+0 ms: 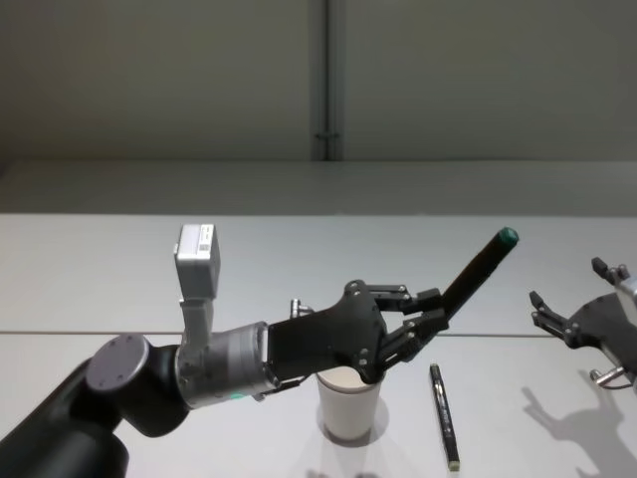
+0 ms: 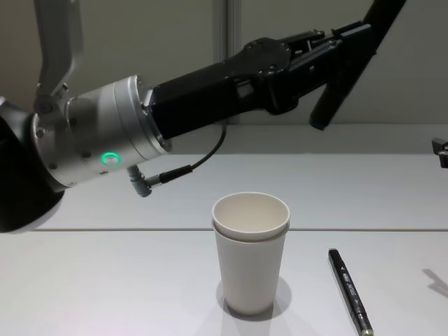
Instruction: Place the pen into the pen holder.
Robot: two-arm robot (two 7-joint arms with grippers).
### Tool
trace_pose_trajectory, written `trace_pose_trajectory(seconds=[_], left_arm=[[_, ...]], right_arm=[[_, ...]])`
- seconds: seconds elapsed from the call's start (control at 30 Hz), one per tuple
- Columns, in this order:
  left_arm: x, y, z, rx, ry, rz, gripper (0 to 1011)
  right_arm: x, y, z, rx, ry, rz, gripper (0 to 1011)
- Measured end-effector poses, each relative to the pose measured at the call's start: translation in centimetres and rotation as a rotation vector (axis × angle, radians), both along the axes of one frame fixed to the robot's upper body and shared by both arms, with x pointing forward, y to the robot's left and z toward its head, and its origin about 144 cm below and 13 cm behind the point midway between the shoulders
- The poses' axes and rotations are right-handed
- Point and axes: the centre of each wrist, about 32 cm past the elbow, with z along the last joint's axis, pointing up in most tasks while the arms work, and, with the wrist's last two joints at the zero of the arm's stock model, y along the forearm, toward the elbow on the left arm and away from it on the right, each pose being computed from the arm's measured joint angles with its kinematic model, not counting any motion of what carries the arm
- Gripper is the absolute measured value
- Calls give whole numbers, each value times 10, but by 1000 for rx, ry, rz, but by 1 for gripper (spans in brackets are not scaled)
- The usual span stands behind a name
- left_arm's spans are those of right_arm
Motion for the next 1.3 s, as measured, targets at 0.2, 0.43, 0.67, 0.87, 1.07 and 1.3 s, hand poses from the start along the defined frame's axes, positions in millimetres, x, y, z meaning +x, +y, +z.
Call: trace_pose_trajectory(seconds=[0.2, 0.43, 0.67, 0.87, 1.07, 1.3], left_arm=[[4, -8, 2, 2, -7, -41, 166], [6, -15, 5, 16, -16, -86, 165], [8, -21, 6, 29, -27, -125, 165], [8, -24, 7, 31, -35, -141, 165], [8, -23, 7, 39, -36, -140, 165], [8, -23, 6, 40, -35, -135, 165]], right_arm=[[0, 0, 0, 0, 0, 0, 1001], [0, 0, 0, 0, 0, 0, 1001], [0, 0, 0, 0, 0, 0, 1001], [0, 0, 0, 0, 0, 0, 1001], [0, 0, 0, 0, 0, 0, 1001], [0, 0, 0, 0, 0, 0, 1001]])
